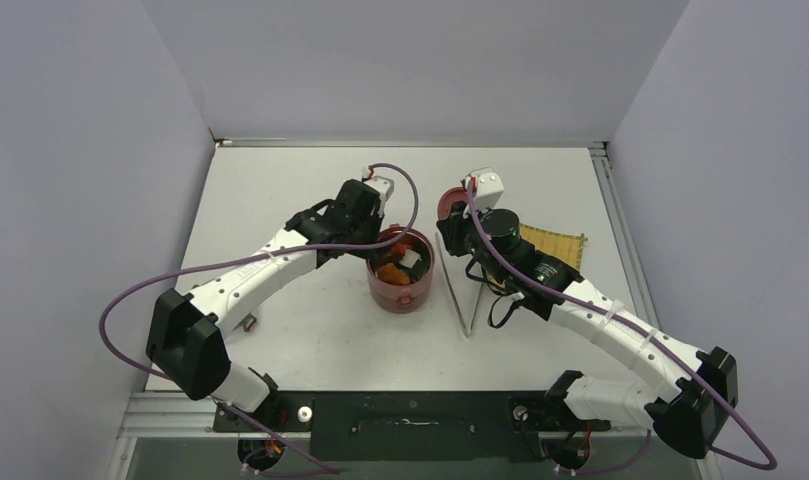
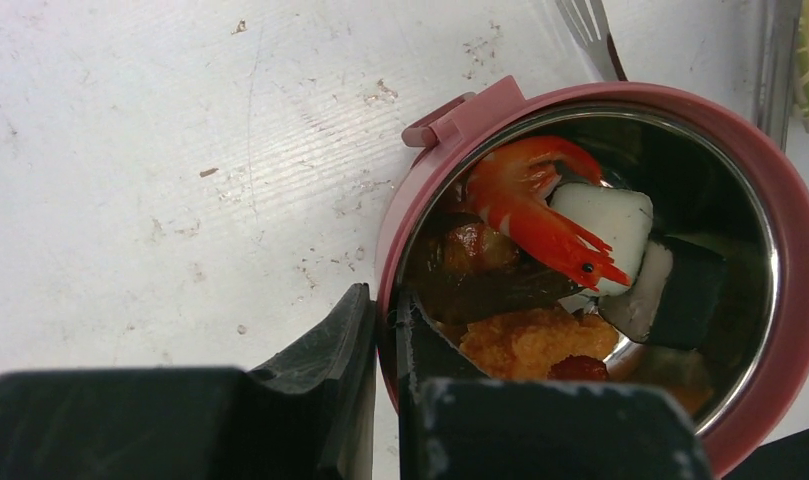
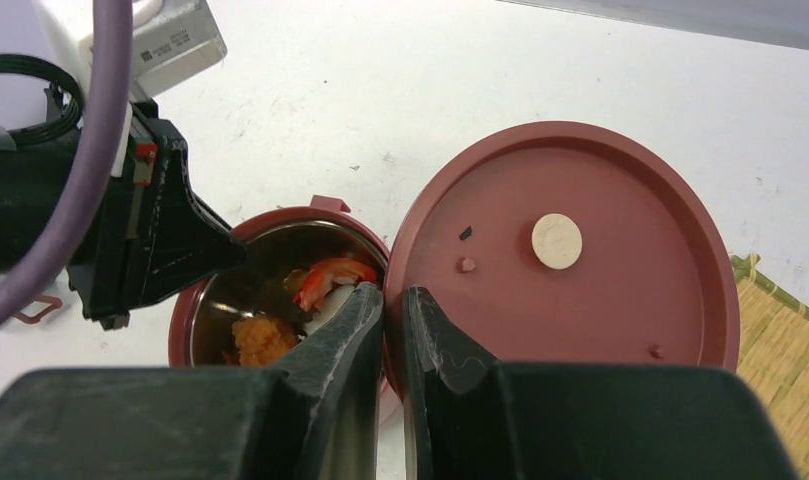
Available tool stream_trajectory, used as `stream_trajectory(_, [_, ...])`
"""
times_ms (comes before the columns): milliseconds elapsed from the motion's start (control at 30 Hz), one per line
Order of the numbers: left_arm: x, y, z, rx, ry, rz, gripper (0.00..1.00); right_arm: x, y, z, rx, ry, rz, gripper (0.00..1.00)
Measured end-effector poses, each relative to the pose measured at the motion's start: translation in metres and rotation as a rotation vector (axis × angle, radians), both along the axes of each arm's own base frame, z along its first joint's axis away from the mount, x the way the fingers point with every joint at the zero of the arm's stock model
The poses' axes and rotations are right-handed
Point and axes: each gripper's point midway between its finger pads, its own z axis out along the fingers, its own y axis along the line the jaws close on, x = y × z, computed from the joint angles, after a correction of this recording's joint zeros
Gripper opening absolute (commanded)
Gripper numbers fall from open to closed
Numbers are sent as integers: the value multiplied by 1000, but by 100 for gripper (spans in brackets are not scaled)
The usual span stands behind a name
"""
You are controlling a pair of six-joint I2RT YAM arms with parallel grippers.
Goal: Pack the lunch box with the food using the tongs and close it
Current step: Adjust the packing box at the center of the board, then close the box lid on the packing box.
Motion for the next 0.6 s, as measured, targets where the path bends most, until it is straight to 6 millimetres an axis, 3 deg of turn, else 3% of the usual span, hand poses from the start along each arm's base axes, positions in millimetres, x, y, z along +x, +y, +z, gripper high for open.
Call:
stream_trajectory(133, [-3,-6,3,11,-18,-19,0,-1,2,-1,3,5,8,5])
stream_trajectory(267, [0,4,-2,-4,13,10,0,-5,10,-3,11,18,56,5])
stream_trajectory(467, [-1,-1,-1,-11,11,16,35,-14,35,-27,-25,72,148,5])
stream_trajectory(600, [-1,-7,4,-58,6,10,53,-28,56,-33,-57,80,228,5])
